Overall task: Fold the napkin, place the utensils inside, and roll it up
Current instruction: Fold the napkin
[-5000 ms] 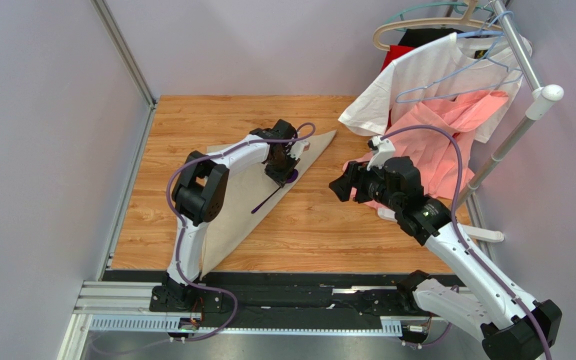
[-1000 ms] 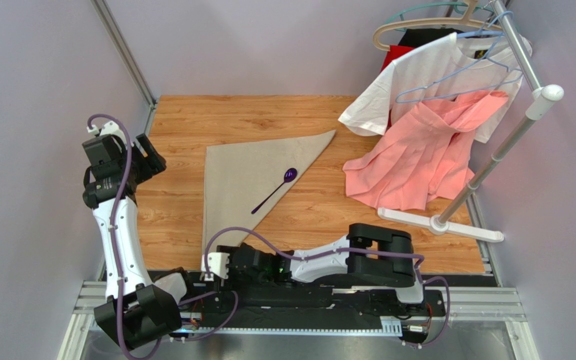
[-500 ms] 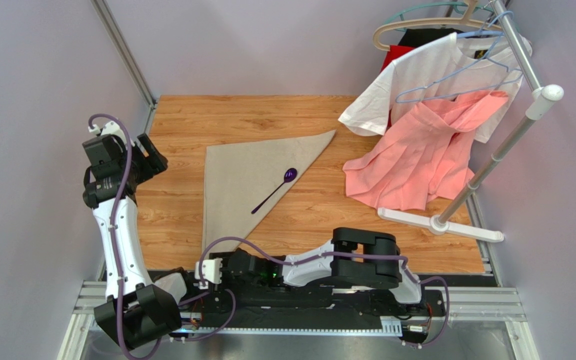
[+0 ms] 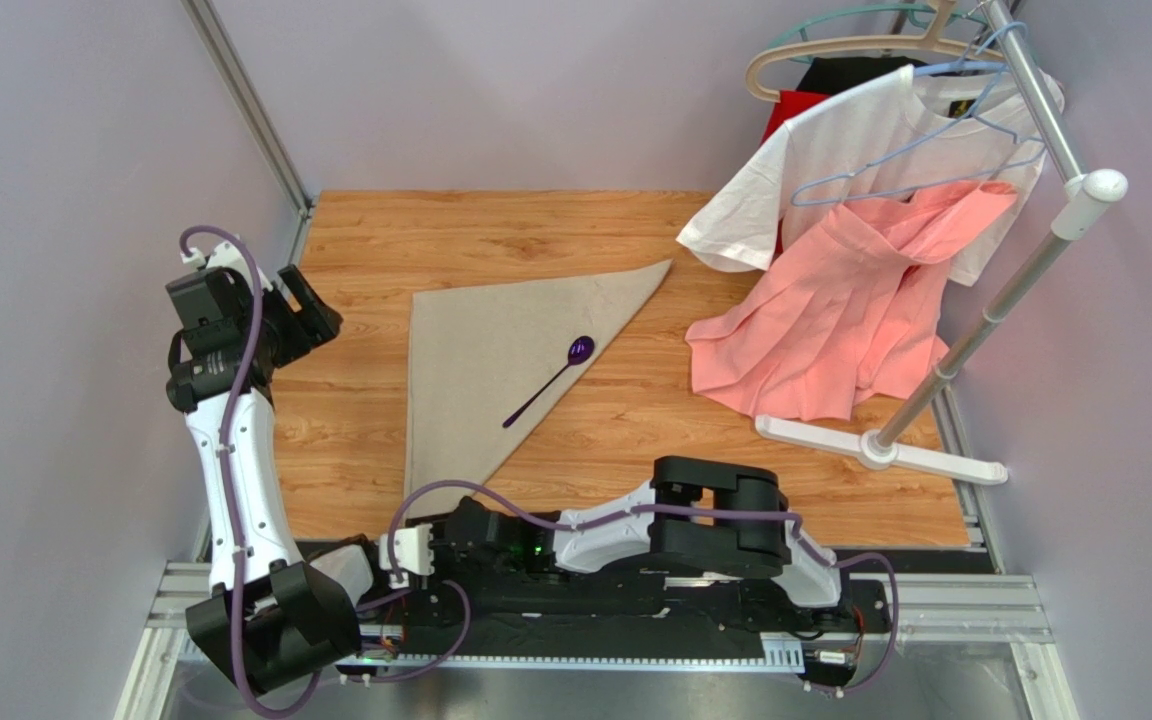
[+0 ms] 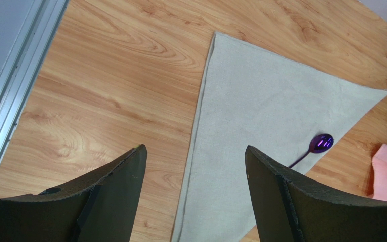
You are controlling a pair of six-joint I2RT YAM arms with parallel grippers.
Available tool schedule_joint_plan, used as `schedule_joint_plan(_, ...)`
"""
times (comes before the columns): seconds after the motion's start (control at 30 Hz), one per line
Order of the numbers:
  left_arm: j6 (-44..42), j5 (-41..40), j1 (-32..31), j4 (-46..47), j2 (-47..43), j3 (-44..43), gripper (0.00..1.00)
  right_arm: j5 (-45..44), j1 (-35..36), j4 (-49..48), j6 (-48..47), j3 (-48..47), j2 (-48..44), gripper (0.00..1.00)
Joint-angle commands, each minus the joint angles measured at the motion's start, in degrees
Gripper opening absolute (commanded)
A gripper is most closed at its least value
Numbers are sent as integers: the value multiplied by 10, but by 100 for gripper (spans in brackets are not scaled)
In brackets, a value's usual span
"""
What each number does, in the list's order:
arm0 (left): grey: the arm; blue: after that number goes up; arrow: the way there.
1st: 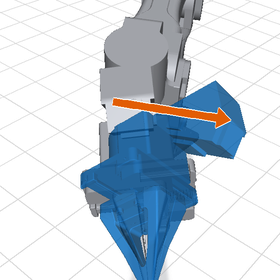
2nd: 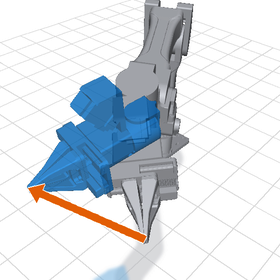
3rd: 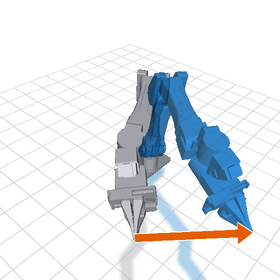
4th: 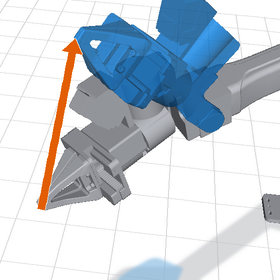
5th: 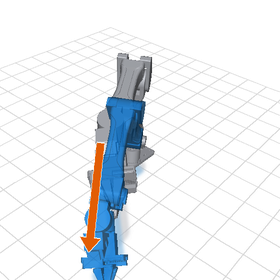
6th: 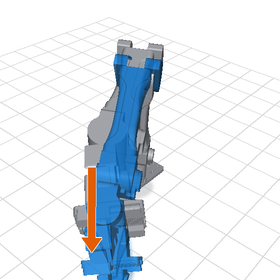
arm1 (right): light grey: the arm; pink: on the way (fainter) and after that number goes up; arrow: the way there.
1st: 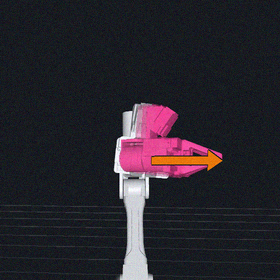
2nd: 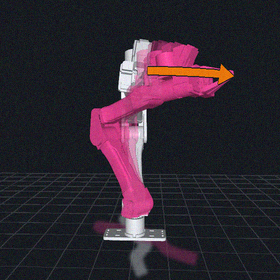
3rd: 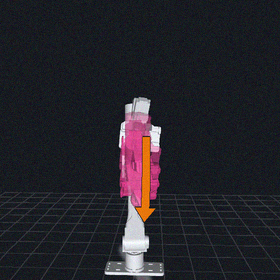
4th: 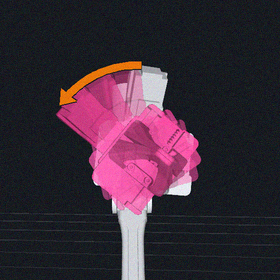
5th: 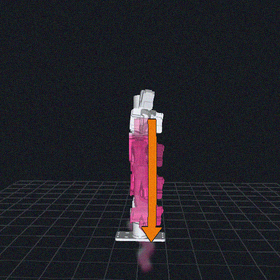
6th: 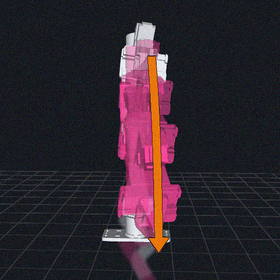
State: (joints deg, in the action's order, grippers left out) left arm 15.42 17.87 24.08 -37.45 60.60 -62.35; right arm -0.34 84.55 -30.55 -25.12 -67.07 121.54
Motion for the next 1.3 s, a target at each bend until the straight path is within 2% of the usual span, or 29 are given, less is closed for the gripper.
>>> schedule_joint_plan(0.0, 10, 16, 2, 19, 0, -2, 80, 32, 18, 6, -15, -25, 18, 44)
schedule_joint_plan(0.4, 10, 23, 2, 18, 2, -3, 80, 10, 18, 37, -16, -56, 48, 40)
schedule_joint_plan(0.73, 10, 25, 1, 19, 2, -3, 80, 4, 21, 83, -19, -80, 56, 44)
schedule_joint_plan(0.9, 10, 24, 1, 19, 1, -3, 80, -26, 21, 87, -22, -75, 55, 44)
schedule_joint_plan(1.03, 10, 25, 2, 19, 1, -4, 80, -36, 24, 108, -24, -98, 70, 40)
schedule_joint_plan(1.27, 10, 26, 2, 18, 2, -4, 80, -39, 24, 108, -24, -100, 69, 28)
